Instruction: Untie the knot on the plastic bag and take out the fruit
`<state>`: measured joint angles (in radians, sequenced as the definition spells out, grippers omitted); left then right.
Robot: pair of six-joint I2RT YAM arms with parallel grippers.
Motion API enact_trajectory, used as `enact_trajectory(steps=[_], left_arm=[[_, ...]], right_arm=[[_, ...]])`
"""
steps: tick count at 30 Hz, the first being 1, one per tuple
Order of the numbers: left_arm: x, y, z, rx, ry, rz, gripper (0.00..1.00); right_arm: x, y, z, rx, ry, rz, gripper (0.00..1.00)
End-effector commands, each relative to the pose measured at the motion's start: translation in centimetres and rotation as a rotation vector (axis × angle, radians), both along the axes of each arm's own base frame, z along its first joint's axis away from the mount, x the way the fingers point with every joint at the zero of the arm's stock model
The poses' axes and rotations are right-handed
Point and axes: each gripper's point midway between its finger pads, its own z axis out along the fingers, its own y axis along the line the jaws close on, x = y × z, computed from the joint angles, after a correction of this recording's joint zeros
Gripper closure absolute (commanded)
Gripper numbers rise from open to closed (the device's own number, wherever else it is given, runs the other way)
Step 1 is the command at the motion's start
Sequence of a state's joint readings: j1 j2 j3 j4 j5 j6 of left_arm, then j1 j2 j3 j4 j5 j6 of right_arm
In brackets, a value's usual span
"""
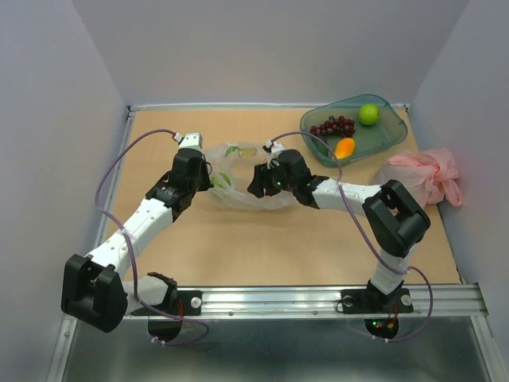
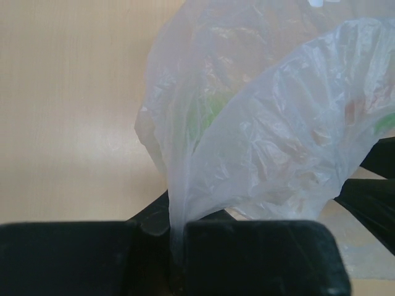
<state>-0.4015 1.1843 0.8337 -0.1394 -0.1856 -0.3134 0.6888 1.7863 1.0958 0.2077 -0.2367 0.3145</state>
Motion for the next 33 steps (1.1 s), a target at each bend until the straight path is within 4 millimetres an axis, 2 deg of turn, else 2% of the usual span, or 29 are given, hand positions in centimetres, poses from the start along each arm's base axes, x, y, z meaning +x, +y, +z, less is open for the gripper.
enact_trajectory(steps=[1, 2, 3, 6, 7, 8, 9, 10, 12, 13, 15, 18, 25, 26, 31, 33], left_arm=[[1.4, -3.4, 7.9, -0.083, -0.190, -0.058, 1.00], [1.4, -3.9, 8.9, -0.063, -0.207, -0.052, 1.00], [1.6, -5.3, 11.1, -0.059, -0.245, -0.077, 1.00], [1.0, -8.2, 12.6, -0.050, -0.271, -0.141, 1.00], [1.0, -8.5, 12.2, -0.066, -0.256, -0.143, 1.00], [1.0, -8.3, 11.0, -0.055, -0.232, -0.132, 1.00], [1.0, -8.3, 10.9, -0.055, -0.232, -0.132, 1.00], [0.7, -8.0, 9.2, -0.035, -0.198, -0.124, 1.00], [0.3, -7.3, 7.3, -0.007, -0.162, -0.103, 1.00], [-0.2, -7.0, 5.6, 0.009, -0.129, -0.103, 1.00], [-1.0, -6.5, 3.5, 0.032, -0.086, -0.105, 1.00], [-1.4, -6.1, 1.9, 0.046, -0.058, -0.101, 1.00], [-1.0, -6.1, 1.2, 0.031, -0.041, -0.113, 1.00], [-0.8, -6.1, 1.1, 0.015, -0.033, -0.117, 1.00], [-0.7, -5.8, 1.0, -0.012, -0.024, -0.128, 1.00], [-0.7, -5.8, 0.9, -0.020, -0.021, -0.138, 1.00]], right_arm=[[0.8, 0.7, 0.9, 0.121, -0.035, -0.061, 0.40], [0.7, 0.7, 0.8, 0.129, -0.031, -0.063, 0.36], [0.7, 0.6, 0.9, 0.138, -0.033, -0.072, 0.33], [0.8, -0.2, 0.7, 0.144, -0.043, -0.115, 0.26], [0.8, -0.5, 0.8, 0.138, -0.054, -0.123, 0.24], [0.6, -0.9, 0.7, 0.128, -0.060, -0.127, 0.19], [0.6, -0.9, 0.7, 0.128, -0.060, -0.127, 0.19], [0.6, -1.1, 1.0, 0.125, -0.073, -0.132, 0.18], [0.4, -1.4, 0.7, 0.115, -0.076, -0.139, 0.14], [0.6, -1.8, 0.7, 0.103, -0.085, -0.155, 0.13], [0.8, -2.3, 0.3, 0.082, -0.091, -0.176, 0.12], [1.1, -2.9, 0.0, 0.048, -0.099, -0.201, 0.11], [2.3, -3.8, 1.1, -0.054, -0.188, -0.291, 0.11], [2.7, -3.5, 1.9, -0.053, -0.209, -0.298, 0.10], [4.5, -3.6, 2.1, -0.085, -0.255, -0.362, 0.06], [5.1, -3.1, 2.8, -0.063, -0.283, -0.374, 0.04]])
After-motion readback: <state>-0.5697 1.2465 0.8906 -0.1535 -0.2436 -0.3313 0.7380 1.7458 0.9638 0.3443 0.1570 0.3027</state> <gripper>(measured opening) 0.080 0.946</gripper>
